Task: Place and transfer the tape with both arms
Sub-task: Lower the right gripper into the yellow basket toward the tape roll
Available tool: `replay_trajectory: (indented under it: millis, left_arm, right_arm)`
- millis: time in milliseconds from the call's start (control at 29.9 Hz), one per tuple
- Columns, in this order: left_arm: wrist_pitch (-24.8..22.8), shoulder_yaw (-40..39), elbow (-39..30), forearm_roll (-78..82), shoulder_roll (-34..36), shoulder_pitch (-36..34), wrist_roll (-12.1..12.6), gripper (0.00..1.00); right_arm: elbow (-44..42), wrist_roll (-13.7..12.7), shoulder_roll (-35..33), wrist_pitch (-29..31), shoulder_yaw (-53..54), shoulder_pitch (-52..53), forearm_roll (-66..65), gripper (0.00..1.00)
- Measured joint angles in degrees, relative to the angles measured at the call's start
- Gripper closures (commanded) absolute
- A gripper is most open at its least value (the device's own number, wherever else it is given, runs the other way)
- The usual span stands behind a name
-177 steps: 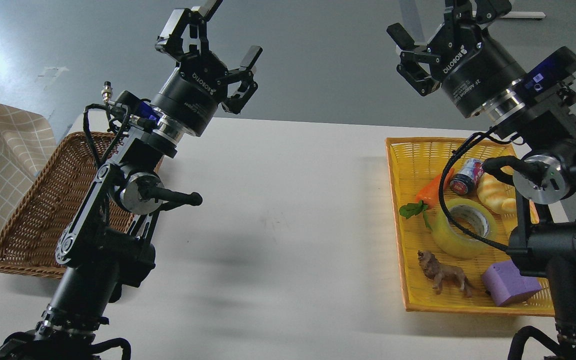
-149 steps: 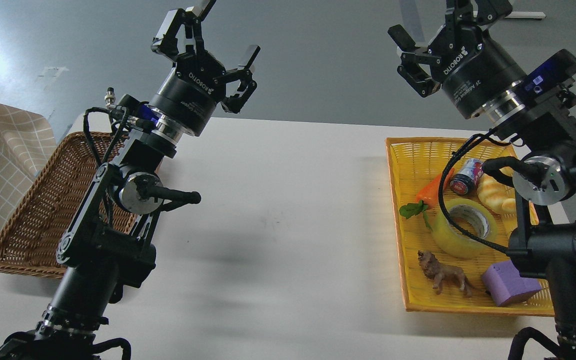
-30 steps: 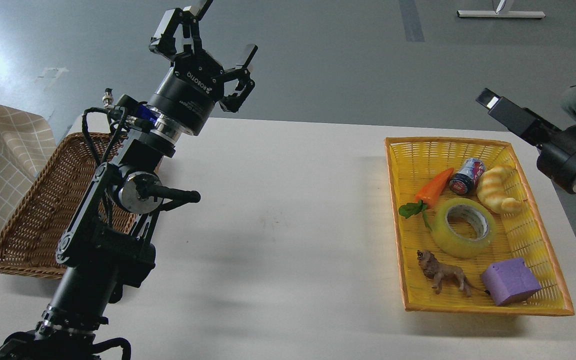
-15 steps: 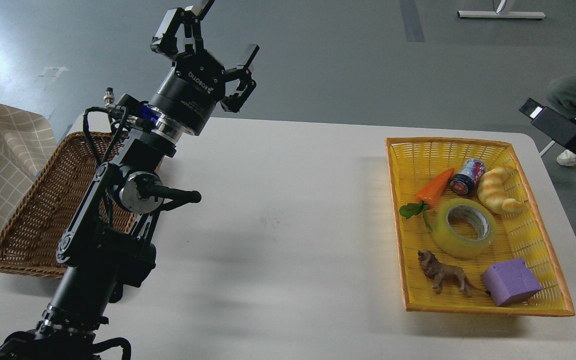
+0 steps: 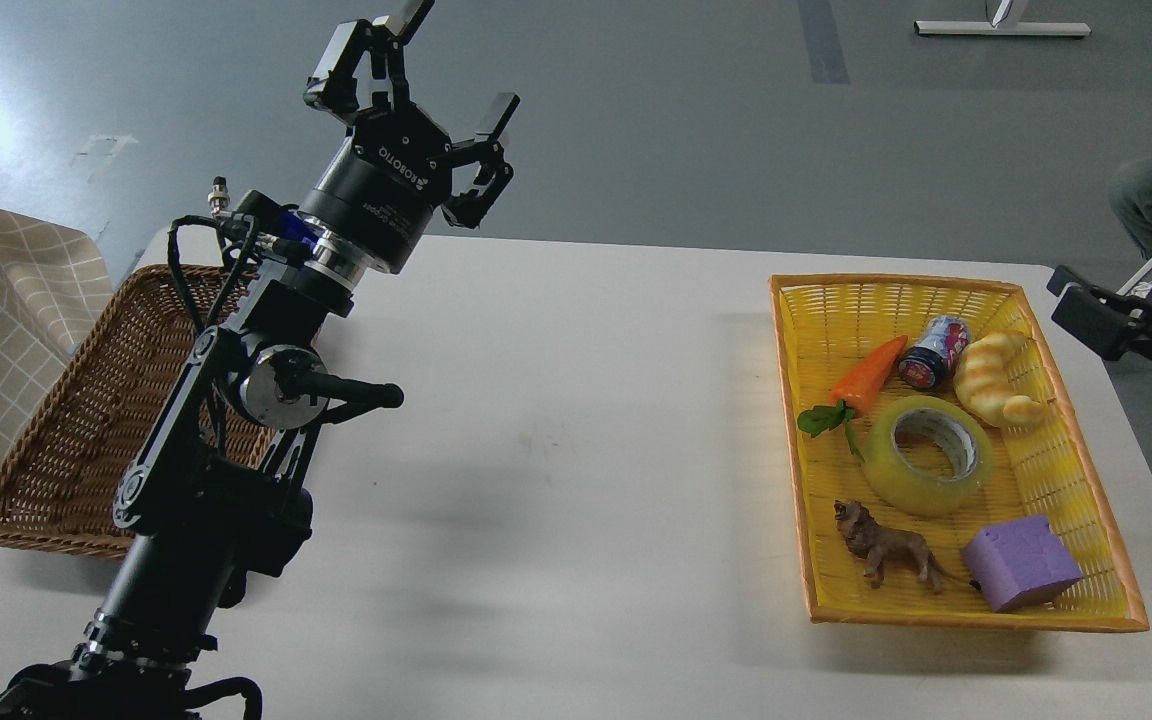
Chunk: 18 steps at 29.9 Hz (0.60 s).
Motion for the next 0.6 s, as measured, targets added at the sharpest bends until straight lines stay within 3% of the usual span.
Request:
replay_trajectory:
  millis: [167, 602]
  left_arm:
    - [0.0, 0.1, 0.0, 0.1, 0.0, 0.0, 0.0, 0.02]
    - [-0.2, 0.0, 0.0, 0.1, 0.0, 0.7, -0.1, 0.02]
  right_arm:
    - [-1.2, -1.5, 2.5, 3.2, -0.6, -0.3, -0.3, 0.0]
    - [-5.2, -3.1, 6.2, 3.4, -7.1, -0.6, -1.1, 0.05]
